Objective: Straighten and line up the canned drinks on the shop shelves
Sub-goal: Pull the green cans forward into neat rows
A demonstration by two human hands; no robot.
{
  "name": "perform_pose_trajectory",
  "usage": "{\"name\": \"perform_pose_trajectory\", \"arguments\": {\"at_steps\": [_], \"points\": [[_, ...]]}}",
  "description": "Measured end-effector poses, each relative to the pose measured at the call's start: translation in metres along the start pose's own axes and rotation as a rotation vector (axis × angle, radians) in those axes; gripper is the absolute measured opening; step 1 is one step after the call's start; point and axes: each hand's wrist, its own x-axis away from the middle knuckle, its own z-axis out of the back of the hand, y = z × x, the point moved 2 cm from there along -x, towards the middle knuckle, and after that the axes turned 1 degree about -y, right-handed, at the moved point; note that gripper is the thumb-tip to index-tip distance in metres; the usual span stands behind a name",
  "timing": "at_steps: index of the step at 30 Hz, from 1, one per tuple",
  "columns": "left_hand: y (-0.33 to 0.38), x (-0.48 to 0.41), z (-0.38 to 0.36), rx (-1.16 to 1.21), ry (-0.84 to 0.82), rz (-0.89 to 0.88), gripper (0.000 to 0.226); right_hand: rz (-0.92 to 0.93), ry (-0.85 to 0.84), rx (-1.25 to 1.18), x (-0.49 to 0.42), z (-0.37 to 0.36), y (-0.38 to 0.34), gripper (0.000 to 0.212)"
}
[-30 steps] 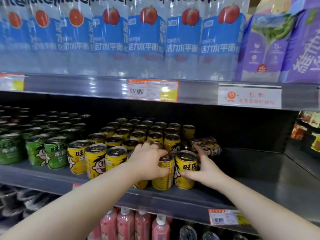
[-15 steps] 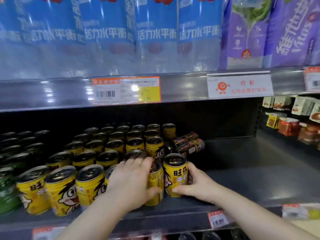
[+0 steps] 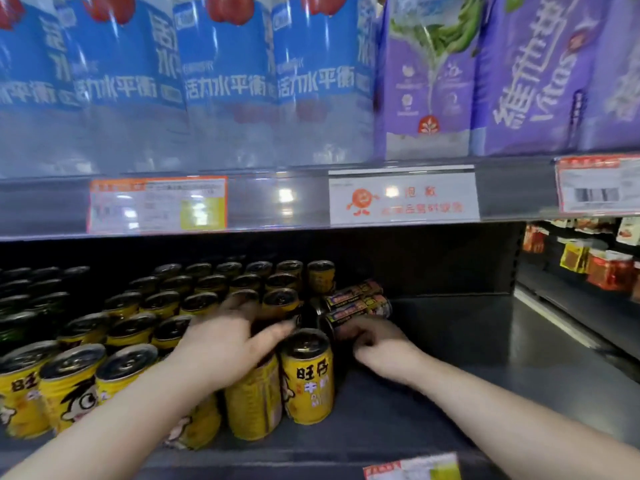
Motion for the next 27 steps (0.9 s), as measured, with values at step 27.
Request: {"name": "perform_pose_trajectory", "arguments": {"at_steps": [27], "points": [[0.109,-0.157,-0.067,-0.194,-0.349,-0.223,0.071,0.139,-0.237,0.718,0.004,0.097,0.069,0.075]]}}
